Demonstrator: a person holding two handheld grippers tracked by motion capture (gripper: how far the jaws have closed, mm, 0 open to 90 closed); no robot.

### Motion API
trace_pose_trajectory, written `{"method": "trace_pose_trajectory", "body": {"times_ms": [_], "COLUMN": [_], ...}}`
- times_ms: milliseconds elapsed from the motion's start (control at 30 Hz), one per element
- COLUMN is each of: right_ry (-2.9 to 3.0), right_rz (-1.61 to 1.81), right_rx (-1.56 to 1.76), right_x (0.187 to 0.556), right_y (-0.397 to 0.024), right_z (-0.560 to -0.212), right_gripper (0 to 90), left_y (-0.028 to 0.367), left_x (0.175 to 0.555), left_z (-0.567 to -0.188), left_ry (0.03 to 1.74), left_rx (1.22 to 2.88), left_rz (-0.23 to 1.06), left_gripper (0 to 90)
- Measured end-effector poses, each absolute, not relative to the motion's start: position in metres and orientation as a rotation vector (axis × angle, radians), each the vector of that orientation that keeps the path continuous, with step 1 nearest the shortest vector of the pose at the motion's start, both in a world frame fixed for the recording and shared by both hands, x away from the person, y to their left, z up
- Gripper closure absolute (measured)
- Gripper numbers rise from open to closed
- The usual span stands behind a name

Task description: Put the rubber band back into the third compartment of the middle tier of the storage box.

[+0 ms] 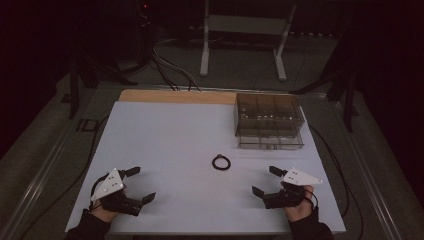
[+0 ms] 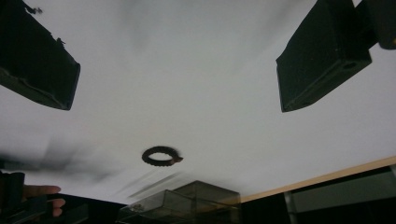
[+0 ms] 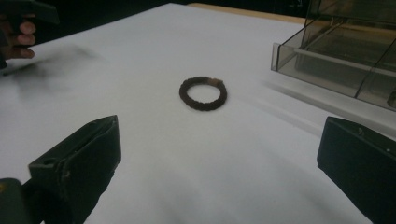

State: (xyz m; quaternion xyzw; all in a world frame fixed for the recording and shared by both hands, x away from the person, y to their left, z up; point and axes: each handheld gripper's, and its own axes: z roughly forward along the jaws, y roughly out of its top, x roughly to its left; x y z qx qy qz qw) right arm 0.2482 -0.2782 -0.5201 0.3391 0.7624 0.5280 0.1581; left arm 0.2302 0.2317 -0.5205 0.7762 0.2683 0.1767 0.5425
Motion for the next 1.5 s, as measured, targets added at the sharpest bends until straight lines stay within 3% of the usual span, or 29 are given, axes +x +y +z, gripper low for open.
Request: {"method": "trace_pose_trajectory", "body": {"times_ms": [900,1500], "right_ry": [2.159,2.198], "right_rz": [1.467,1.467], "right_rx": [0.960,0.908], "right_x": [0.268,0.292], "right_y": [-0.259,-0.224], "right_z": [-0.463,-0.450], "right_gripper": [0.0,0.0], "left_y": [0.229,0.229], "left_x": [0.231,0.232], "left_z": [-0.519,-0.518], "left_ry": [0.634,0.636], "left_rx": [1.834,1.826], "left_rz": [0.401,0.395], "left_gripper": [0.3,0.3]}}
